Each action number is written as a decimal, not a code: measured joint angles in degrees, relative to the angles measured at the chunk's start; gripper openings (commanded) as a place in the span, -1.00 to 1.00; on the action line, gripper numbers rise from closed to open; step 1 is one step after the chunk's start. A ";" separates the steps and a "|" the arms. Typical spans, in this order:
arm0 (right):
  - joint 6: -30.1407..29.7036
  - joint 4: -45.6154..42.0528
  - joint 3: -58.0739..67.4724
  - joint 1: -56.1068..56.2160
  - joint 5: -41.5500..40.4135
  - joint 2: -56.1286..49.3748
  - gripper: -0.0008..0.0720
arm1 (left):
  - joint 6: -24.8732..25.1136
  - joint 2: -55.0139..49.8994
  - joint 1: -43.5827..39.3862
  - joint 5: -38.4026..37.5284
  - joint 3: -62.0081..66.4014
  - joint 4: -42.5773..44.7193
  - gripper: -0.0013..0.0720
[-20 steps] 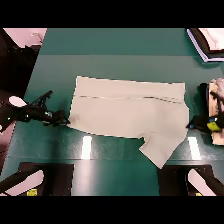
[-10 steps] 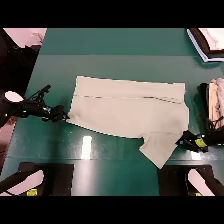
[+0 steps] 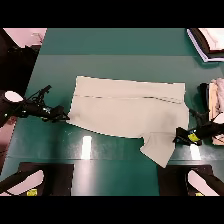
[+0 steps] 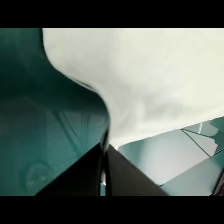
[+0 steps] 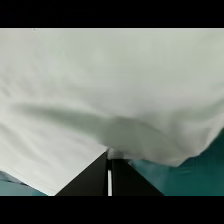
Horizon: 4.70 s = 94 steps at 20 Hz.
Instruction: Fold the shirts.
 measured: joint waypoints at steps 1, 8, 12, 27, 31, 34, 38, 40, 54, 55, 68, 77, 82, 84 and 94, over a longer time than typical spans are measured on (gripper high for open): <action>0.00 -0.39 0.94 0.42 1.01 1.38 -0.93 | 0.02 0.59 -0.02 -0.44 0.00 0.85 -0.88; -1.14 -9.75 7.82 1.20 12.09 15.85 -0.93 | -3.50 15.30 -0.02 -6.75 -4.11 8.81 -0.88; -2.12 -11.98 8.85 1.20 14.34 22.62 -0.93 | -6.12 22.40 -0.02 -10.27 -6.86 8.33 -0.88; -4.07 -13.03 33.88 8.76 -1.57 -10.56 -0.93 | -2.80 -3.58 -3.65 9.99 10.36 -0.55 -0.88; -4.07 -13.09 42.27 9.42 -1.97 -20.41 -0.92 | -1.62 -12.24 -6.14 14.78 15.98 -1.33 -0.88; -4.09 -12.90 48.04 9.55 -1.99 -26.29 -0.92 | -1.42 -15.08 -6.78 17.51 18.14 -1.60 -0.87; -3.98 -9.57 55.04 8.92 -2.21 -32.48 0.43 | -1.68 -16.31 -6.93 19.26 19.15 -1.97 0.80; -4.02 -4.57 58.14 7.37 -2.12 -34.49 0.43 | -2.71 -16.55 -7.08 18.99 20.20 -2.08 0.80; -15.17 15.17 46.53 -16.37 5.77 -35.76 0.92 | -3.13 -16.70 -13.79 6.88 26.84 -4.98 -0.88; -16.20 16.39 45.83 -16.87 6.08 -36.79 0.92 | -3.13 -16.70 -15.02 7.45 26.86 -5.01 -0.88; -21.55 19.89 44.02 -9.44 3.85 -41.77 -0.69 | -4.94 -16.76 -24.81 11.93 26.91 -5.14 -0.88; -21.27 20.44 46.38 -6.25 6.43 -33.51 -0.93 | -6.62 -25.62 -33.14 19.17 35.50 -5.16 -0.88; -14.29 20.48 55.95 0.81 10.16 -28.20 -0.93 | -8.48 -37.07 -37.31 19.15 47.74 -5.16 -0.88; -11.80 20.57 60.46 4.81 11.08 -27.21 -0.93 | -9.46 -40.89 -38.45 18.95 51.30 -5.16 -0.88; -6.73 20.24 79.76 24.50 11.89 -32.94 -0.93 | -10.73 -47.08 -39.67 18.45 55.91 -6.45 -0.88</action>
